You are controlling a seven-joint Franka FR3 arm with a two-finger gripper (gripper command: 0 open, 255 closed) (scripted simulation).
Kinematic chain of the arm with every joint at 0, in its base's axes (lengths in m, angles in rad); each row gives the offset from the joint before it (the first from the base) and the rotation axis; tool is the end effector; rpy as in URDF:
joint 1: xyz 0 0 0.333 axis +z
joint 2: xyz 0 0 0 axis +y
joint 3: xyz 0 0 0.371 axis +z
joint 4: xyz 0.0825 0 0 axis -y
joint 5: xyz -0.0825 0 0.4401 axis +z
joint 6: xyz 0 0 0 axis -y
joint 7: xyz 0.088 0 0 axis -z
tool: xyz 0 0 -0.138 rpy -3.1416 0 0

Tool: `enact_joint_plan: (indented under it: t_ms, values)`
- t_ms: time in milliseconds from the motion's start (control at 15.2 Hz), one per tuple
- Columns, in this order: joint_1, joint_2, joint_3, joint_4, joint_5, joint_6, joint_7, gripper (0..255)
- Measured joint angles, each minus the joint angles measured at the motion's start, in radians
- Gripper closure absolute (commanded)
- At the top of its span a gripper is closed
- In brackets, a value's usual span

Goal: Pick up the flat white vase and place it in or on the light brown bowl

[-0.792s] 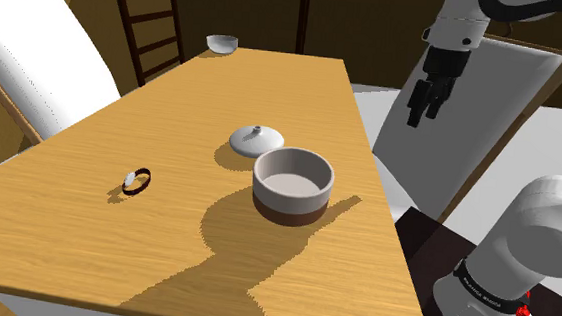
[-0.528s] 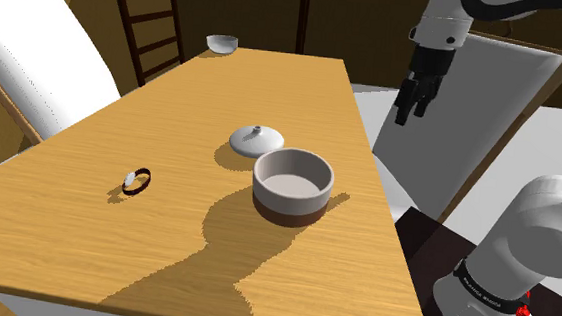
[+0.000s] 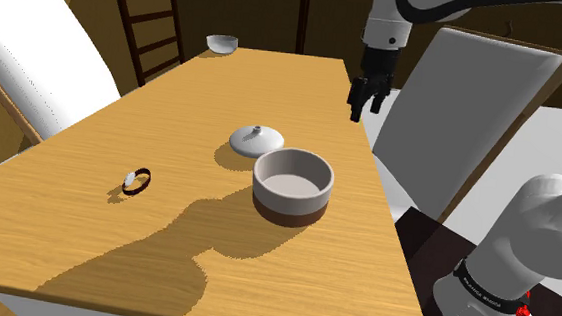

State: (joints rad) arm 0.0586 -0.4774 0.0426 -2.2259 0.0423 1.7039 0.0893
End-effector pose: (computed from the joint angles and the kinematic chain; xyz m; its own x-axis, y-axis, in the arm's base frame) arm 0.4295 0.0514 0.5618 0.9989 0.0006 -0.0467 -0.0003 -0.9998 -0.0180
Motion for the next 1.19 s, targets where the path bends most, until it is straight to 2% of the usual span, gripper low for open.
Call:
enact_joint_plan:
  t_ms: [462, 726, 1188]
  values:
    - [0.034, 0.254, 0.063, 0.2, 0.001, 0.058, 0.052, 0]
    - [0.054, 0.393, 0.094, 0.345, -0.013, 0.053, 0.083, 0]
    - [0.104, 0.68, 0.137, 0.672, -0.065, 0.011, 0.139, 0]
